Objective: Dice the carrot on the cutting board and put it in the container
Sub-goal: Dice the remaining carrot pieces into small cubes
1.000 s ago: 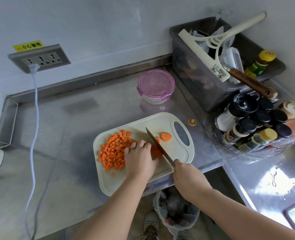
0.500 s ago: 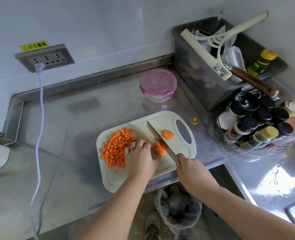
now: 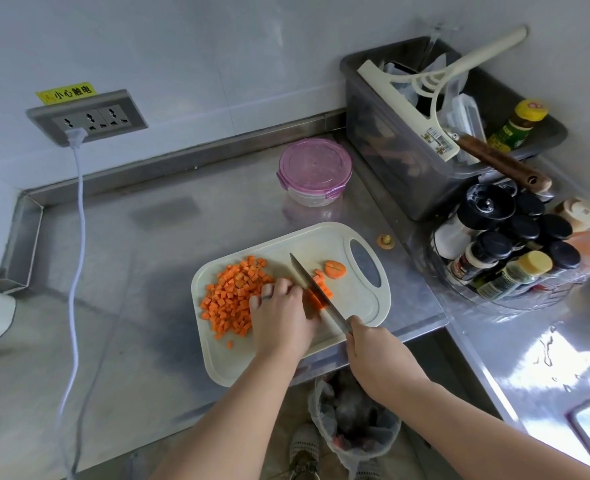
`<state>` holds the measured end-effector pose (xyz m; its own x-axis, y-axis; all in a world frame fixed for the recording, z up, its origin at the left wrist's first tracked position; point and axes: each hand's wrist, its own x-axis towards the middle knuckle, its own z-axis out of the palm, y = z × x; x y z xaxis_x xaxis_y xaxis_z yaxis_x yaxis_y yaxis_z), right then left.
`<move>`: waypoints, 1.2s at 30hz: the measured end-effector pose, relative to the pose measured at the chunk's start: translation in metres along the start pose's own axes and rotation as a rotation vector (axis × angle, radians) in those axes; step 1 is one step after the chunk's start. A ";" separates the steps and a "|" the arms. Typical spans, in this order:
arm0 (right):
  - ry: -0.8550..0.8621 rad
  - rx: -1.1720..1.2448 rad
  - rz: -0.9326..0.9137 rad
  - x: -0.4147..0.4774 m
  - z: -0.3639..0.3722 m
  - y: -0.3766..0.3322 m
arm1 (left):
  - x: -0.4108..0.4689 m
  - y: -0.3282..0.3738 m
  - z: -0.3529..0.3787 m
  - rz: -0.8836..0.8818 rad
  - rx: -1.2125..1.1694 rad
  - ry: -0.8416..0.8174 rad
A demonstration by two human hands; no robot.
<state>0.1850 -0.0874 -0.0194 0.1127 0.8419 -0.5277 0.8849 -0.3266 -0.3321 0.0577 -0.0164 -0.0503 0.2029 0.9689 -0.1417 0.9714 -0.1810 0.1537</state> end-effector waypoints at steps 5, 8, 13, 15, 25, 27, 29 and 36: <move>-0.054 -0.060 0.031 0.006 0.000 -0.002 | 0.002 0.001 0.000 0.002 0.008 -0.015; -0.099 -0.060 0.044 0.006 -0.002 -0.006 | 0.002 0.000 0.001 0.007 0.009 -0.012; -0.063 -0.010 0.014 0.018 -0.005 -0.006 | 0.002 0.001 0.002 0.014 0.023 0.002; -0.029 0.062 -0.027 0.021 -0.008 -0.004 | 0.002 -0.002 0.002 0.012 0.005 0.034; 0.138 -0.102 -0.230 0.017 -0.029 0.016 | 0.005 -0.039 -0.025 -0.200 -0.471 0.427; 0.165 -0.229 -0.279 0.016 -0.040 0.019 | 0.014 -0.055 -0.040 -0.215 -0.673 0.608; 0.209 -0.337 -0.341 0.015 -0.047 0.019 | 0.021 -0.060 -0.058 -0.096 -0.760 0.559; 0.356 -0.600 -0.508 0.021 -0.053 0.009 | 0.035 -0.022 -0.077 0.371 -0.432 -0.308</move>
<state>0.2195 -0.0498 0.0074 -0.3153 0.9417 -0.1172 0.9443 0.3237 0.0601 0.0343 0.0343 0.0171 0.6042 0.7505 -0.2678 0.7057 -0.3479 0.6172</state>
